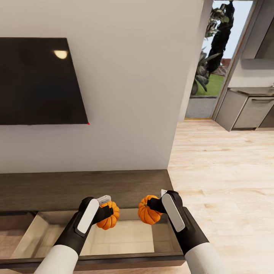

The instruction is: Place each of the two pumpkins and all three candles from the living room inside a cabinet in the living room (use any cabinet), then make sure every cabinet is closed, and position the cauldron so it is next to a table in the living room.

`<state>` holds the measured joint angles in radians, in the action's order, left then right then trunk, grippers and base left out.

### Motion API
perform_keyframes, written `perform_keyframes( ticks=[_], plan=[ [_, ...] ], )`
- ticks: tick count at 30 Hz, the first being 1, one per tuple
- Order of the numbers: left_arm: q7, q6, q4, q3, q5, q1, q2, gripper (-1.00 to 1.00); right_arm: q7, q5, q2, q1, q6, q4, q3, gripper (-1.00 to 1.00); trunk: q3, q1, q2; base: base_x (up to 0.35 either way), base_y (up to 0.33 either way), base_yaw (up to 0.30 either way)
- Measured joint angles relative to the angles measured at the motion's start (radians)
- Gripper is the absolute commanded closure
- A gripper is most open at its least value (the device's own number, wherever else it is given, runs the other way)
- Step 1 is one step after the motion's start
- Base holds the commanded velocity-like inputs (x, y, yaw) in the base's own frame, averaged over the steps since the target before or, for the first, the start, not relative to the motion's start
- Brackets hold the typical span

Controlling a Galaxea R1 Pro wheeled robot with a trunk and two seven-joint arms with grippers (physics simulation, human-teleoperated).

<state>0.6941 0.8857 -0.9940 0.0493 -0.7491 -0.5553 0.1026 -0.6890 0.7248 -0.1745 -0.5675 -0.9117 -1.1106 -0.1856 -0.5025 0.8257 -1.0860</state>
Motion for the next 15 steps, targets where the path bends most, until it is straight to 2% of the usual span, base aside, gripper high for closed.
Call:
perform_keyframes(
  ticks=[15],
  plan=[
    [-0.001, 0.019, -0.007, -0.005, -0.001, -0.005, -0.005, 1.0, 0.004, 0.003, 0.0, 0.0, -0.045, 0.0, 0.001, 1.0, -0.047, 0.057, -0.105, 0.0, 0.0, 0.0]
  ],
)
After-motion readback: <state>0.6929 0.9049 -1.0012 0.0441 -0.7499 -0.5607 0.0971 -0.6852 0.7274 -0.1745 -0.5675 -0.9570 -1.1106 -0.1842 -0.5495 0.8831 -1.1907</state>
